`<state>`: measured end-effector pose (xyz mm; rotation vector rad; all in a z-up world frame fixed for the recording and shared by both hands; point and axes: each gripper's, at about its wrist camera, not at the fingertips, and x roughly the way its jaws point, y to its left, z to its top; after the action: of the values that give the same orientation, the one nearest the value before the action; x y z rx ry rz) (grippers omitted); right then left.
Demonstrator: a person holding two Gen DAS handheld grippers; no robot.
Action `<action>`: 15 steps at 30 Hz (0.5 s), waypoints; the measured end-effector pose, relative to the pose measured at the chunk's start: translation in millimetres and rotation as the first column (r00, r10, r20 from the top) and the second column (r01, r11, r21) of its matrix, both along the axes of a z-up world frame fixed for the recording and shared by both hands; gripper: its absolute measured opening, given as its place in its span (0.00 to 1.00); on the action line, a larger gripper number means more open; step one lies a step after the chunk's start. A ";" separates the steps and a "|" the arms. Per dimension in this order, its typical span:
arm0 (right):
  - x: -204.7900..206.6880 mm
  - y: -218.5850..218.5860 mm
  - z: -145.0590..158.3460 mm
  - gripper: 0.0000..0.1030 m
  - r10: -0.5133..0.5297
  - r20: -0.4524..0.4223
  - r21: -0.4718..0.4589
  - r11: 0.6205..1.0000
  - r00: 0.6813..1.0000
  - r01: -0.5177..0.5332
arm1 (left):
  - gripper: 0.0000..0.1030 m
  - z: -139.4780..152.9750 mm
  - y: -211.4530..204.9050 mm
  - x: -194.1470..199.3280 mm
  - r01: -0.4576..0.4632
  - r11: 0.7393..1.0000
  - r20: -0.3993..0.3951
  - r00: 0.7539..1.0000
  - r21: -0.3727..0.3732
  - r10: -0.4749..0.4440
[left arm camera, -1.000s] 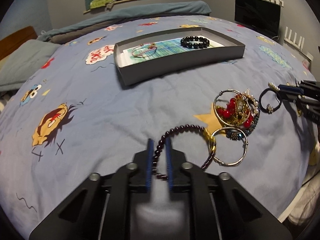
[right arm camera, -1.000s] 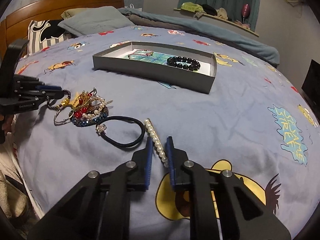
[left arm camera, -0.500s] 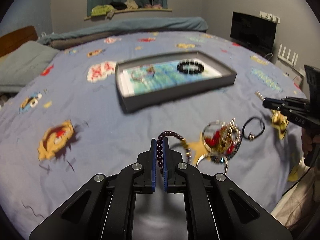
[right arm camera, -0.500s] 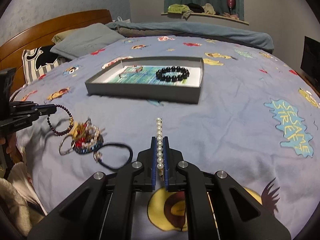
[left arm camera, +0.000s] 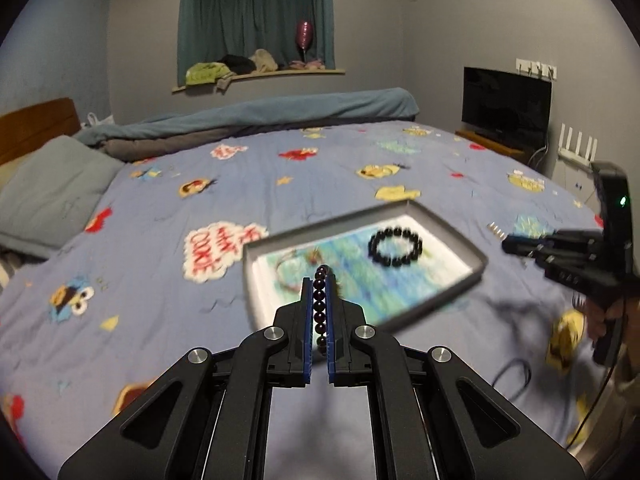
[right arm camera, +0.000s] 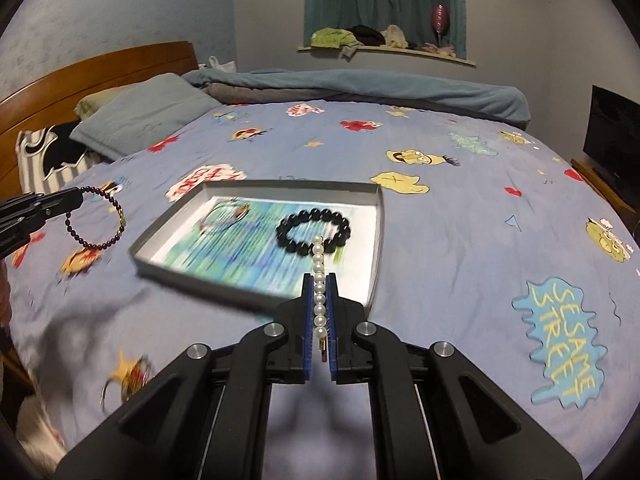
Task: Organize jewelry
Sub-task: 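Carry the bead bracelet and pearl hairpin into the tray and release both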
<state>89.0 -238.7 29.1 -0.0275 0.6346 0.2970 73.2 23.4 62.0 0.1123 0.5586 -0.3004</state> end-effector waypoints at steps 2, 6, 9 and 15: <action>16.7 1.4 -1.9 0.05 -0.017 -0.015 0.009 1.000 1.000 0.017 | 0.06 0.4 -5.7 15.2 0.009 1.000 -0.002 1.000 -0.016 -0.009; 45.1 5.0 -9.5 0.05 -0.046 -0.043 0.019 0.999 0.998 0.046 | 0.06 -11.8 -15.1 43.5 0.026 0.998 -0.047 0.998 -0.064 -0.029; 65.3 9.6 -19.4 0.05 -0.059 -0.077 0.022 0.998 0.995 0.061 | 0.06 -28.2 -18.4 60.1 0.024 0.996 -0.094 0.995 -0.091 -0.032; 86.2 17.1 -41.1 0.05 -0.081 -0.137 0.008 0.997 0.987 0.083 | 0.06 -71.3 -8.6 85.4 -0.042 0.996 -0.205 0.978 -0.077 0.026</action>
<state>175.1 -221.6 -12.0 0.0328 0.7677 0.2250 158.6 14.7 -9.3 -0.0069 0.7503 -0.3029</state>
